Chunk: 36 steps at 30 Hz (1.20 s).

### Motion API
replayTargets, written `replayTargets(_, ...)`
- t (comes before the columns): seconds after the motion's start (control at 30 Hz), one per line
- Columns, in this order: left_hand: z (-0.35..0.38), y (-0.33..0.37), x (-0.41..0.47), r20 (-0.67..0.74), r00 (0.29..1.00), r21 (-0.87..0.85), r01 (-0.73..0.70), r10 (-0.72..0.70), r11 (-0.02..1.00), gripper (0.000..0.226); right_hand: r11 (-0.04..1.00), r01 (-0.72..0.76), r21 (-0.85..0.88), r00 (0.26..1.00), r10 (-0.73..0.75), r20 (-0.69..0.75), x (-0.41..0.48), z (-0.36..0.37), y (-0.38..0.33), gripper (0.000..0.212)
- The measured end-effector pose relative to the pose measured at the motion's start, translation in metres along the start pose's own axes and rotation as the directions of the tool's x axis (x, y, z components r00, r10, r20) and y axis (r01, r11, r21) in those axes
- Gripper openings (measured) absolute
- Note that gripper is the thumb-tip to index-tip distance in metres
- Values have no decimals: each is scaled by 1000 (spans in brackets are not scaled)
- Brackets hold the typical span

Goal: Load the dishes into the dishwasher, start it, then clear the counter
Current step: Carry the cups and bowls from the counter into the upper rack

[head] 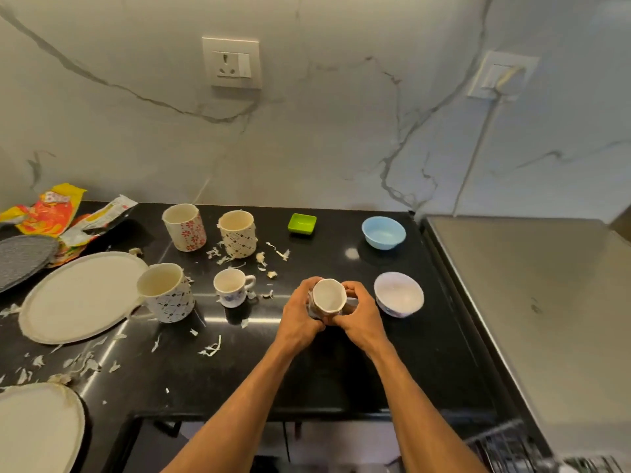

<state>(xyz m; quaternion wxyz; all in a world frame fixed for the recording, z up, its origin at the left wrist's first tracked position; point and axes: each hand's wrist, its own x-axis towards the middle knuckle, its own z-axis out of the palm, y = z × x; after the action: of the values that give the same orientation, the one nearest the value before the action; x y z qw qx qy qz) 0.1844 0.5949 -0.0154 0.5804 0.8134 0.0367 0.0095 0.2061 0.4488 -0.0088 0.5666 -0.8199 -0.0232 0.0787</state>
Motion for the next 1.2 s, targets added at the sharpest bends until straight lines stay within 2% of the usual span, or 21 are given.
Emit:
replayTargets(0.23,46,14,-44,136,987,1,-88,87,996,73,1000,-6,1,997,6,-81,-61,-43,27,66)
replayTargets(0.47,103,33,-93,194,969,41,-166,155,985,69,1000,-3,-13,990,1,-139,-123,-96,61,68)
replayTargets(0.8,241,60,-205,271,952,-25,-140,141,990,69,997,-65,48,964,75,-254,-268,-209,123,69)
replayTargets(1.07,351,67,-281,374,927,10,2,-5,1000,64,968,-189,164,958,218,-185,-368,-275,170,46)
replayTargets(1.2,392,66,-295,477,876,57,58,-78,997,86,963,-211,167,941,247,-232,-403,-303,197,50)
